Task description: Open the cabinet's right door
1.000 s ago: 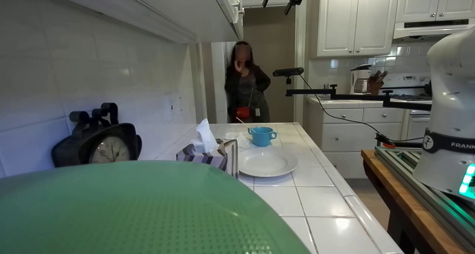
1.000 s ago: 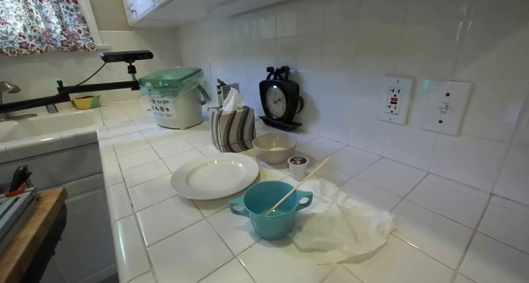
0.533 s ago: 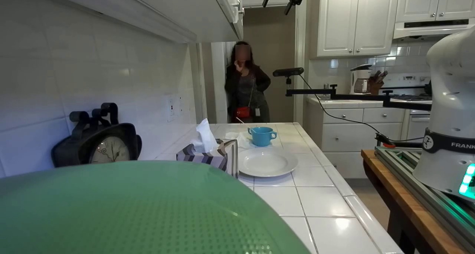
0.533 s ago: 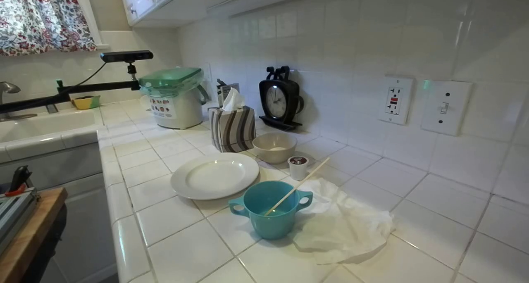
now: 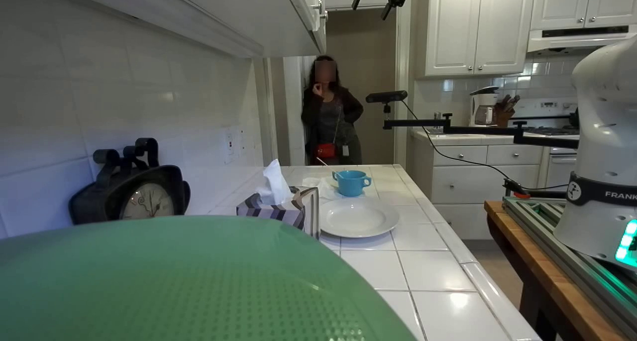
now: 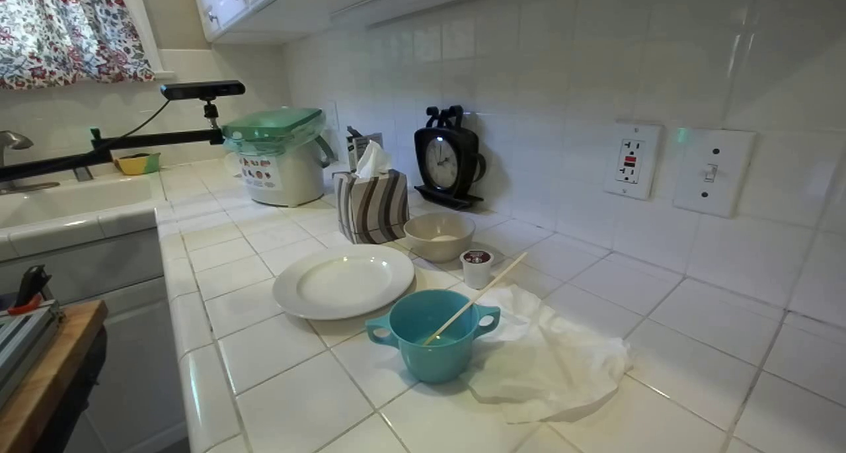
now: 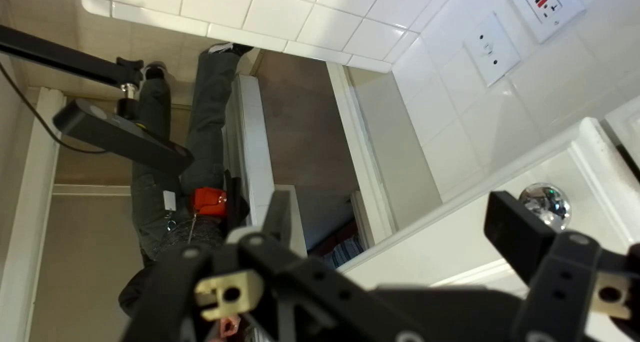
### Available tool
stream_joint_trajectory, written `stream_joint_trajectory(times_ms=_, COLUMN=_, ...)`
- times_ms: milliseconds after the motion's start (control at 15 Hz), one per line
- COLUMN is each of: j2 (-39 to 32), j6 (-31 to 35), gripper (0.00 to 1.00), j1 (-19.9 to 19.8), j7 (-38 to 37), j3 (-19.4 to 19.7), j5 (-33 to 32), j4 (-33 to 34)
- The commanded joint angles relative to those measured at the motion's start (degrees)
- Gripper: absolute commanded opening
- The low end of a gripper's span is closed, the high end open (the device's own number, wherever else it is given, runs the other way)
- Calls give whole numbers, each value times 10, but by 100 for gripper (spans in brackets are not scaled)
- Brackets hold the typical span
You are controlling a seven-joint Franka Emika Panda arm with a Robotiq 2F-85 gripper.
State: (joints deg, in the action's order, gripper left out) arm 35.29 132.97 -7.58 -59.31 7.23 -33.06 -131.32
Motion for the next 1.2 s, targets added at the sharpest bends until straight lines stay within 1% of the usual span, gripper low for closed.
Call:
stream_joint_trajectory(times_ms=0, j2=-3, j6=10, gripper=100, j1=-39, j7=20, j3=-28, j5=28, j4=-1)
stream_joint_trajectory(times_ms=267, j2=31, j6=-4, gripper=100, j1=-46, j7=26, j3=-69, j5=39, j4=18)
stream_joint_trajectory(times_ms=400, j2=54, j6=-4, gripper=100, j1=-51, j7=24, j3=-90, j5=38, j4=15)
stream_joint_trajectory(times_ms=533, j2=73, j6=3, gripper=100, j1=-70, j7=19, j3=-107, j5=14, j4=1)
stream_joint_trajectory(times_ms=600, j2=60, j6=1, gripper=100, j1=-65, j7=14, j3=-108, j5=34, j4=15)
stream_joint_trajectory(times_ms=733, j2=64, j6=1, gripper=100, j1=-73, j7=13, j3=-115, j5=33, j4=13)
stream_joint_trajectory(times_ms=1133, j2=60, j6=1, gripper=100, j1=-74, j7=12, j3=-115, j5=32, j4=13)
